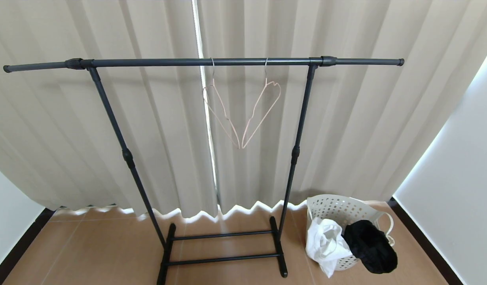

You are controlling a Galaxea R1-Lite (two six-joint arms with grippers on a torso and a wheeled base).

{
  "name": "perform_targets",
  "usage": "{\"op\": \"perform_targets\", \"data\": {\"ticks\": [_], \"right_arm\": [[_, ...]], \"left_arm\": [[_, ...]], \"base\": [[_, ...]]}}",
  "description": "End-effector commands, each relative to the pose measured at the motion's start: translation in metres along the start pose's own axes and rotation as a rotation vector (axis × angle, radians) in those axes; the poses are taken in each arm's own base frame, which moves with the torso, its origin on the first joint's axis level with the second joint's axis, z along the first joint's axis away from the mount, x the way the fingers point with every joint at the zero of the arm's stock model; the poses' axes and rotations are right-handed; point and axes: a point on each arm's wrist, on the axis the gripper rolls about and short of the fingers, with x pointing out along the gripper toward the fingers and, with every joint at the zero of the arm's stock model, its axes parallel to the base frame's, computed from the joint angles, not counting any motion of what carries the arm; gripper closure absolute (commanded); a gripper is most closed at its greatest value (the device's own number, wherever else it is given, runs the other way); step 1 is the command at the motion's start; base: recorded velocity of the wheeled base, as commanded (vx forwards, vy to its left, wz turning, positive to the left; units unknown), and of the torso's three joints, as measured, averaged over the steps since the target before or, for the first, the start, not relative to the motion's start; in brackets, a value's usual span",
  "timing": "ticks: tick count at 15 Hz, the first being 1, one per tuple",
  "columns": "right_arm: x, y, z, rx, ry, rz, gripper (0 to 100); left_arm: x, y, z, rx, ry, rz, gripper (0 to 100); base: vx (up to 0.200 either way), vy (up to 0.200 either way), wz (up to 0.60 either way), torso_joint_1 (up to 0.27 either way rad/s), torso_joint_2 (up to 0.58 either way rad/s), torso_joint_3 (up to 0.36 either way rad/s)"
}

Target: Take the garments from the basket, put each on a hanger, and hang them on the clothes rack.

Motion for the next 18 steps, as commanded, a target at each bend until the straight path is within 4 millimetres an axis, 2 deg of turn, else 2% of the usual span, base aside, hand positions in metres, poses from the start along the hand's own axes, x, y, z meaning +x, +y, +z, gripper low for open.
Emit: {"op": "perform_targets", "data": {"ticks": [1,14,18], "right_arm": [[0.0001,0.0,0.0,-0.002,0.001,0.001,0],[-0.0002,0.0001,0.0004,0.011,-0.002,0.004,0],[-0.0002,0.0001,0.0004,0.014,-0.002,0.004,0]], "left_arm": [[0.0001,0.0,0.0,0.0,0.001,0.001,0],[0.0001,0.0,0.0,0.003,0.001,0.001,0],[0.0001,0.0,0.0,0.001,0.001,0.001,0]], "base": [[0.0,0.0,0.0,0.0,0.0,0.0],[0.0,0.0,0.0,0.0,0.0,0.0],[0.0,0.0,0.0,-0.162,0.39,0.224]]}}
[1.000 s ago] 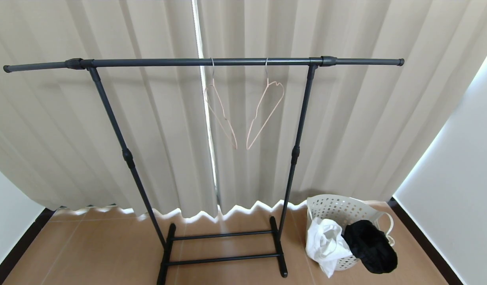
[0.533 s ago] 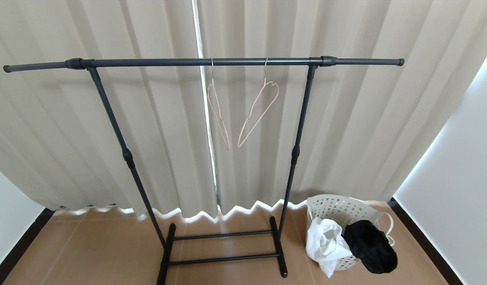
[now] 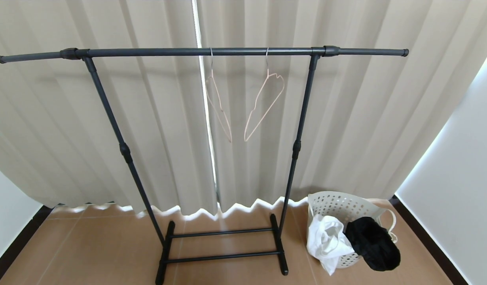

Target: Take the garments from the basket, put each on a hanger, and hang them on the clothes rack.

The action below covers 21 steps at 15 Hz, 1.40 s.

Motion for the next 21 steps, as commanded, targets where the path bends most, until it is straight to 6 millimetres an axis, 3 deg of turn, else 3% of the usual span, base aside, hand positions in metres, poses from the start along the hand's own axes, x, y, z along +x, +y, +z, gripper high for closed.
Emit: {"op": "perform_targets", "data": {"ticks": [1,19,21], "right_arm": [[-0.0001,0.0,0.0001,0.0,-0.001,0.001,0],[-0.0001,0.0,0.0001,-0.003,-0.001,0.001,0],[-0.0001,0.0,0.0001,-0.001,-0.001,0.001,0]], "left_arm": [[0.0001,0.0,0.0,0.002,0.001,-0.001,0],[0.0001,0.0,0.0,0.0,0.001,0.001,0],[0.0001,0.0,0.0,0.002,0.001,-0.001,0]], "base": [[0.0,0.0,0.0,-0.212,0.54,0.31],[0.0,0.0,0.0,-0.179,0.51,0.331],[0.2,0.0,0.0,-0.103,0.46,0.349]]}}
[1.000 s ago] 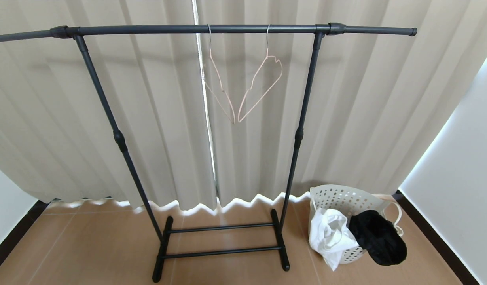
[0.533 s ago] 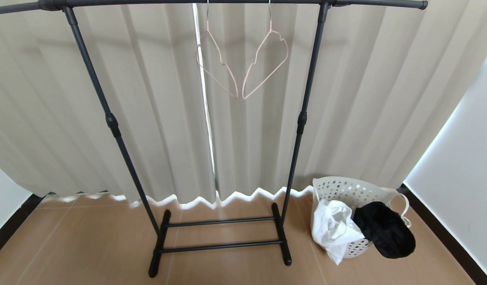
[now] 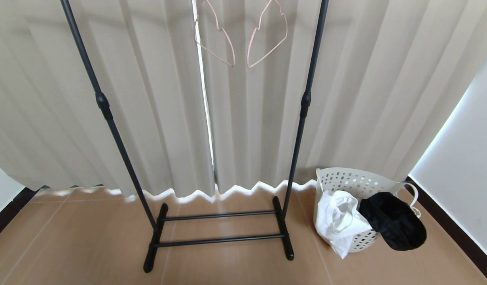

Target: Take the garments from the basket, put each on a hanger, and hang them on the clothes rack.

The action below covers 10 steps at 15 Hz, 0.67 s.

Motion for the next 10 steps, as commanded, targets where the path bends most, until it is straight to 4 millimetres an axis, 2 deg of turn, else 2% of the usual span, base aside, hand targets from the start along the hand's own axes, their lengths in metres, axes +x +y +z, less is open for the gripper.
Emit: {"op": "perform_targets", "data": {"ticks": [1,7,9,10], "right_arm": [[-0.0001,0.0,0.0003,0.001,-0.002,-0.001,0],[-0.0001,0.0,0.0003,0.003,-0.002,-0.001,0],[-0.0001,0.0,0.0003,0.0,-0.002,0.001,0],[-0.0001,0.0,0.0003,0.0,-0.002,-0.001,0]], "left_arm": [[0.0001,0.0,0.0002,0.0,0.0,0.001,0],[0.0001,0.0,0.0,0.0,0.001,-0.001,0],[0.0001,0.0,0.0002,-0.001,0.0,0.002,0],[0.0001,0.0,0.0002,-0.001,0.0,0.002,0]], "base": [[0.2,0.0,0.0,-0.061,0.31,0.246],[0.2,0.0,0.0,-0.006,0.06,0.049],[0.0,0.0,0.0,0.0,0.0,0.0],[0.0,0.0,-0.6,0.017,0.01,0.002]]}}
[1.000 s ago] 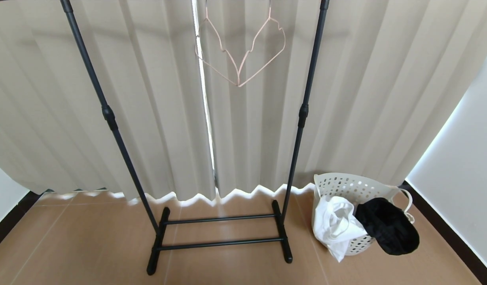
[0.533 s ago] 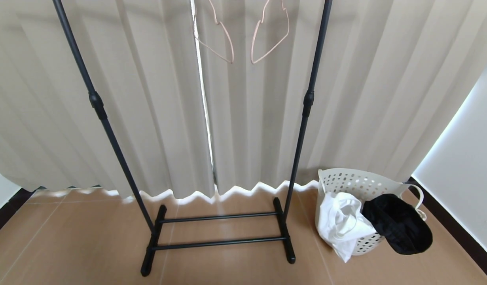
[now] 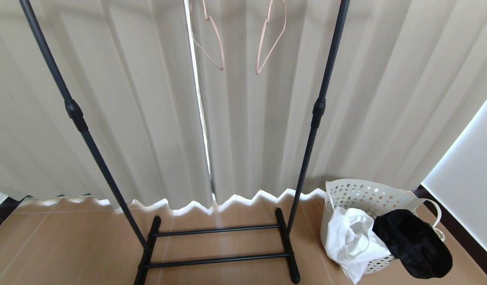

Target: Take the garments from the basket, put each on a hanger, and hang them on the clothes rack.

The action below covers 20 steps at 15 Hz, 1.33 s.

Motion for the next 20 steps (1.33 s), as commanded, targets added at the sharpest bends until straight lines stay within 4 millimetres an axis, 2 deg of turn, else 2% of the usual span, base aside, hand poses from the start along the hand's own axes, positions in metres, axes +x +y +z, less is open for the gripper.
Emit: {"op": "perform_targets", "data": {"ticks": [1,5,8,19,20], "right_arm": [[-0.0001,0.0,0.0001,-0.001,-0.001,0.001,0],[-0.0001,0.0,0.0001,0.001,-0.001,0.0,0],[-0.0001,0.0,0.0001,-0.001,-0.001,0.0,0],[-0.0001,0.0,0.0001,0.001,-0.001,0.001,0],[-0.0001,0.0,0.0001,0.001,-0.001,0.0,0]], "left_arm": [[0.0001,0.0,0.0001,0.0,0.001,0.001,0],[0.0001,0.0,0.0001,0.0,0.001,0.001,0],[0.0001,-0.0001,-0.0001,0.001,0.002,-0.002,0],[0.0002,-0.0001,0.0,0.0,0.004,-0.001,0],[0.0001,-0.0001,-0.0001,0.0,0.002,-0.001,0]], "base": [[0.0,0.0,-0.6,-0.007,0.0,0.002],[0.0,0.0,-0.6,-0.001,0.0,0.004],[0.0,0.0,0.0,0.0,0.0,0.0],[0.0,-0.2,0.0,0.001,0.0,0.003],[0.0,0.0,0.0,0.0,0.0,0.0]]}}
